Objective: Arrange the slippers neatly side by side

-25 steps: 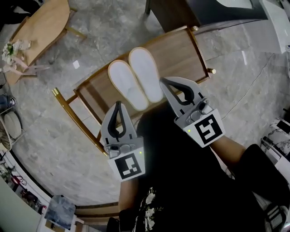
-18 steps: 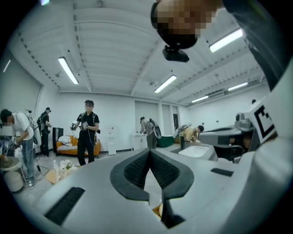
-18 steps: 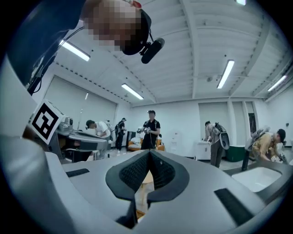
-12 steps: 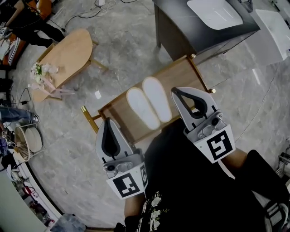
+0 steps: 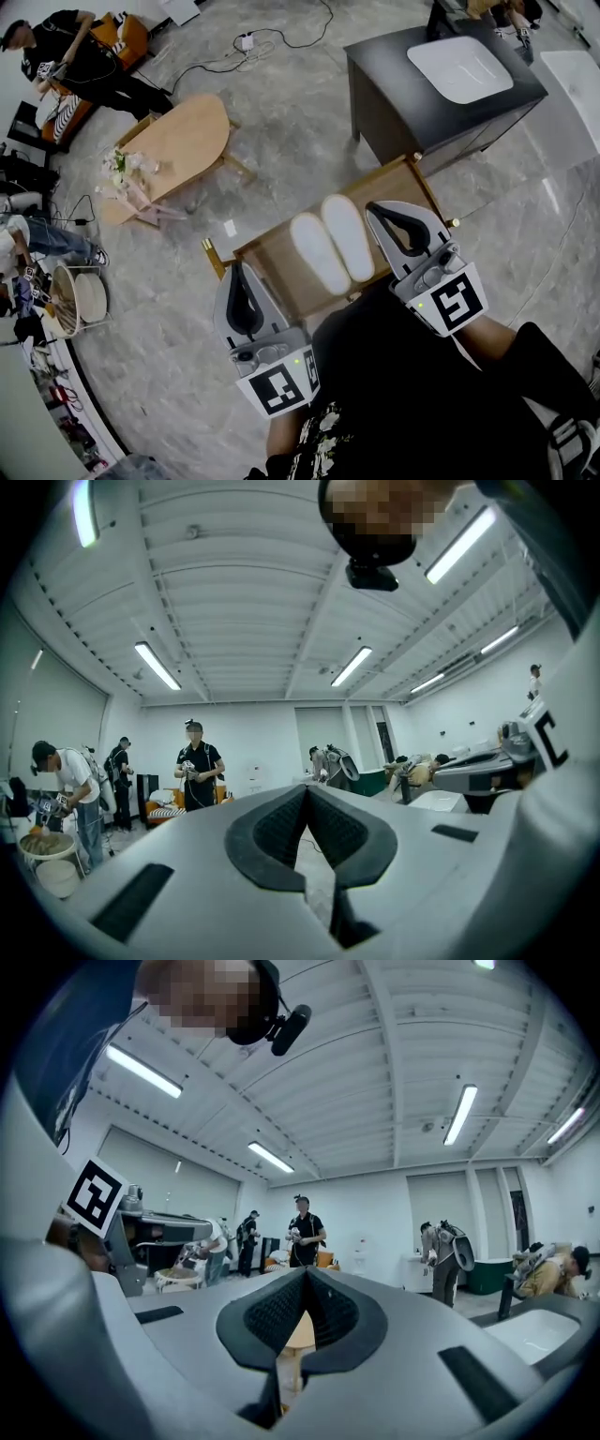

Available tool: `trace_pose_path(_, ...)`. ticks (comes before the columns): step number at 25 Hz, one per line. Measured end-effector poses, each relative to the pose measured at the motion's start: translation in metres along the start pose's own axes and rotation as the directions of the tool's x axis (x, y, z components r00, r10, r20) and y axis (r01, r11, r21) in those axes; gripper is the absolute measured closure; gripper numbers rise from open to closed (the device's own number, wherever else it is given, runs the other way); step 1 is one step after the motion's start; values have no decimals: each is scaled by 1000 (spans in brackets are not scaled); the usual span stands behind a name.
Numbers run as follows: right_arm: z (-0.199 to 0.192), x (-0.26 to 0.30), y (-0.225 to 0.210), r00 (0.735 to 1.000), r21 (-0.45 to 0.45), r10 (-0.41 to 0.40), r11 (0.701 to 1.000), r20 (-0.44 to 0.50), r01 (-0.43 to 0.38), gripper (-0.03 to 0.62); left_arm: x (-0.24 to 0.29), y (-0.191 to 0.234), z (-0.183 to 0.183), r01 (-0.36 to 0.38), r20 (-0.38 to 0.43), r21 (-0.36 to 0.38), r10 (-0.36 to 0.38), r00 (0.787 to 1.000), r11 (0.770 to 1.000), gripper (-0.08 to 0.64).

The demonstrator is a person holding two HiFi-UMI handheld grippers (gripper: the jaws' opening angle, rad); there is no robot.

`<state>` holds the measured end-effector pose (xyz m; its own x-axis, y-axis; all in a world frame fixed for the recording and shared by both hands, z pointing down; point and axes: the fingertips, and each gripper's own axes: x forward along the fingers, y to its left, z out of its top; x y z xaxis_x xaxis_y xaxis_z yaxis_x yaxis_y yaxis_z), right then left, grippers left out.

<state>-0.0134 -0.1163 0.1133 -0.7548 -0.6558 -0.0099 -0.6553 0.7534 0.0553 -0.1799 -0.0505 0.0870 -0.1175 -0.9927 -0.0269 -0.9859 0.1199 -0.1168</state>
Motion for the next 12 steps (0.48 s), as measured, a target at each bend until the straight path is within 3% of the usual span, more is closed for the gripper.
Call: trace_pose_path(12, -3, 8, -2, 1000, -29, -8, 1000, -15, 8, 595, 8, 2, -9, 12, -19, 9, -12, 1000, 1000, 557)
